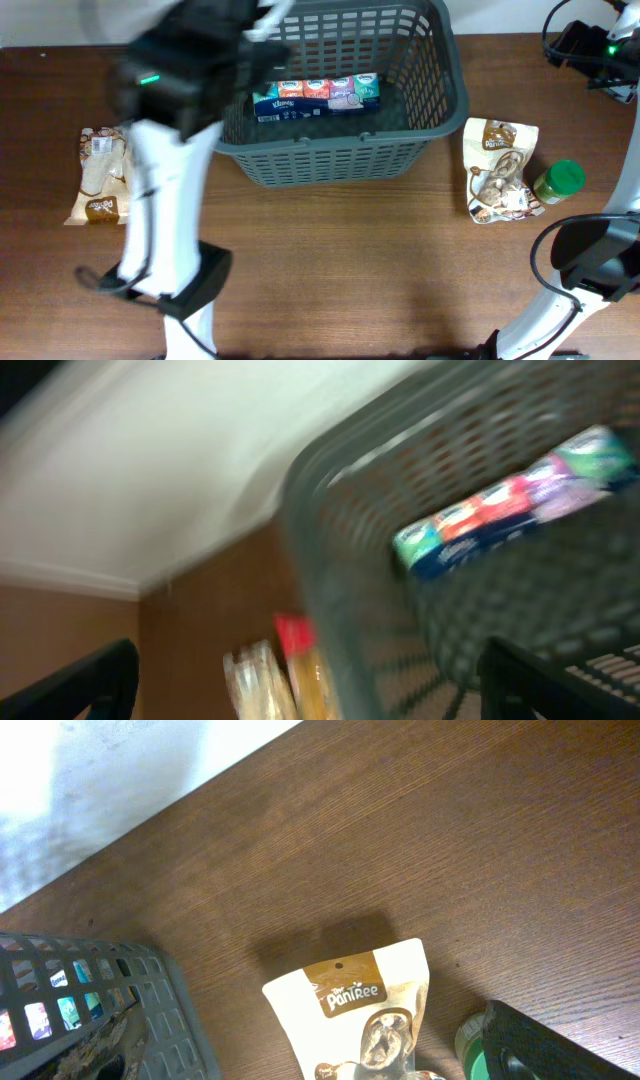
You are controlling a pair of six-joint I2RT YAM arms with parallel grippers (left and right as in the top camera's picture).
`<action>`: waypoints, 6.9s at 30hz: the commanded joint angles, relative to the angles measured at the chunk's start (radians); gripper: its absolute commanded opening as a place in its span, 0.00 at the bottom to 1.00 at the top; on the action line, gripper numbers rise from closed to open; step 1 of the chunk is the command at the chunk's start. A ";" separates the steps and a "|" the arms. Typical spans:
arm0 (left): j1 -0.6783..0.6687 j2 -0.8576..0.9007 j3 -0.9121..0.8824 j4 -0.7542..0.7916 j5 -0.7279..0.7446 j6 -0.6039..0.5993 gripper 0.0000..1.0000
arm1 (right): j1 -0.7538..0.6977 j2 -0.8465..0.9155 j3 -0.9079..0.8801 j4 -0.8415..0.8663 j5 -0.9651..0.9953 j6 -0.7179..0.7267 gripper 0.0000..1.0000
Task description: Pack container
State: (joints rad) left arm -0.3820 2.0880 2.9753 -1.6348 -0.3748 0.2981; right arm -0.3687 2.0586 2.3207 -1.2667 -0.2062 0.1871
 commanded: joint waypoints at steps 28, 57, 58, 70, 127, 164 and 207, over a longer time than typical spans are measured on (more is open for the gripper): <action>0.610 -0.022 -1.009 0.227 0.466 0.014 0.99 | 0.002 0.010 0.021 0.003 0.013 0.005 0.99; 0.645 -0.022 -1.499 0.668 0.431 0.010 0.95 | 0.002 0.010 0.021 0.003 0.013 0.005 0.99; 0.645 -0.022 -1.510 0.671 0.431 0.010 0.93 | 0.002 0.010 0.021 0.003 0.013 0.005 0.99; 0.645 -0.024 -1.505 0.632 0.444 -0.021 0.02 | 0.002 0.010 0.021 0.003 0.013 0.005 0.99; 0.027 0.291 -0.459 0.213 0.565 0.737 0.02 | 0.002 0.010 0.021 0.003 0.013 0.005 0.99; 0.162 0.024 0.126 -0.050 0.054 0.062 0.79 | 0.002 0.010 0.021 0.003 0.013 0.005 0.99; 0.895 0.018 -1.159 0.335 0.577 0.092 0.75 | 0.002 0.010 0.021 0.003 0.013 0.005 0.99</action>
State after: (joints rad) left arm 0.5121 2.1113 1.8202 -1.3190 0.1806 0.3763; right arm -0.3687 2.0613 2.3211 -1.2663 -0.2062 0.1871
